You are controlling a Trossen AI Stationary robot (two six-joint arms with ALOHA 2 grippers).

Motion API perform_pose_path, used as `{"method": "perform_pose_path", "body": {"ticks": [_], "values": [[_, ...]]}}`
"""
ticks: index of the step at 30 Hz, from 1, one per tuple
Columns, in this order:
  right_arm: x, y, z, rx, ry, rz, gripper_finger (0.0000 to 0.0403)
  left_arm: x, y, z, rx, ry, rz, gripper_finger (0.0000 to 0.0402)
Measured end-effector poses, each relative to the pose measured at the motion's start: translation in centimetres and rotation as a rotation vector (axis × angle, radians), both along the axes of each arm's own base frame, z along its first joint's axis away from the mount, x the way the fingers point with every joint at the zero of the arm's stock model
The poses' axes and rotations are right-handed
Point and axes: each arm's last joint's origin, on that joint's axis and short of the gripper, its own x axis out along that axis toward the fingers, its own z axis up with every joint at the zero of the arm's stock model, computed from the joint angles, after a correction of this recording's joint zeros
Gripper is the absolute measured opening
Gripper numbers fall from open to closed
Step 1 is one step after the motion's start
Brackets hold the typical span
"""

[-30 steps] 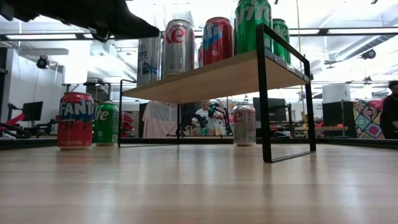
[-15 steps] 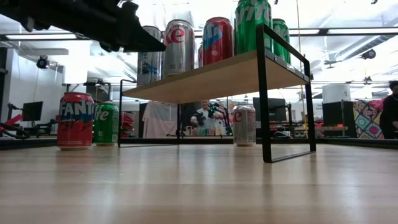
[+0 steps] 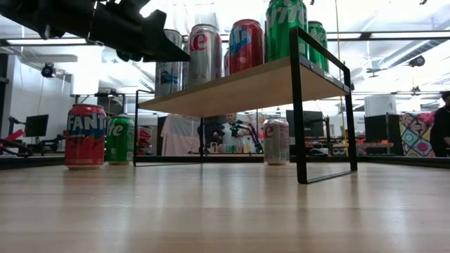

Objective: Place canned beverage on shelf
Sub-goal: Put the silver soda can on the shelf aligned with the other silver soda can

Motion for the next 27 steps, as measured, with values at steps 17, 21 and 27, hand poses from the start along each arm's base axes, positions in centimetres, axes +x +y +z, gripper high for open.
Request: {"method": "perform_pose_path", "body": {"ticks": [17, 21, 27], "values": [[-0.3, -0.1, -0.5, 0.008, 0.053, -0.014, 0.0009, 0.2, -1.0, -0.5, -0.006, 0.017, -0.109, 0.0], [-0.3, -0.1, -0.6, 0.008, 0.057, -0.015, 0.0009, 0.6, -0.9, -0.6, -0.01, -0.007, -0.099, 0.0], [-0.3, -0.1, -0.6, 0.007, 0.057, -0.015, 0.0009, 1.0, -0.1, -0.9, -0.013, -0.025, -0.067, 0.0]]}}
